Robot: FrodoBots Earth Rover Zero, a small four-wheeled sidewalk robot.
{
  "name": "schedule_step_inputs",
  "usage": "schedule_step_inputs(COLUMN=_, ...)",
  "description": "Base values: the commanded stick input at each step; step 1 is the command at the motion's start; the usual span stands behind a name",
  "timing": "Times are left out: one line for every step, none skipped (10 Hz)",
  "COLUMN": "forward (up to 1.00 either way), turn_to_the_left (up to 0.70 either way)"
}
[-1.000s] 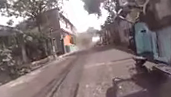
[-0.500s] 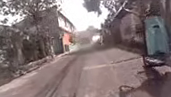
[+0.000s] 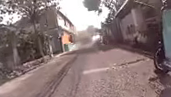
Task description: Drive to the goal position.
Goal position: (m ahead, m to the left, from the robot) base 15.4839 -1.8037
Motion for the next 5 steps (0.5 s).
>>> schedule_step_inputs(forward=0.7, turn_to_the_left=0.04)
schedule_step_inputs(forward=0.7, turn_to_the_left=0.09)
schedule_step_inputs(forward=0.7, turn_to_the_left=0.14)
schedule_step_inputs(forward=0.7, turn_to_the_left=0.13)
schedule_step_inputs(forward=0.7, turn_to_the_left=0.09)
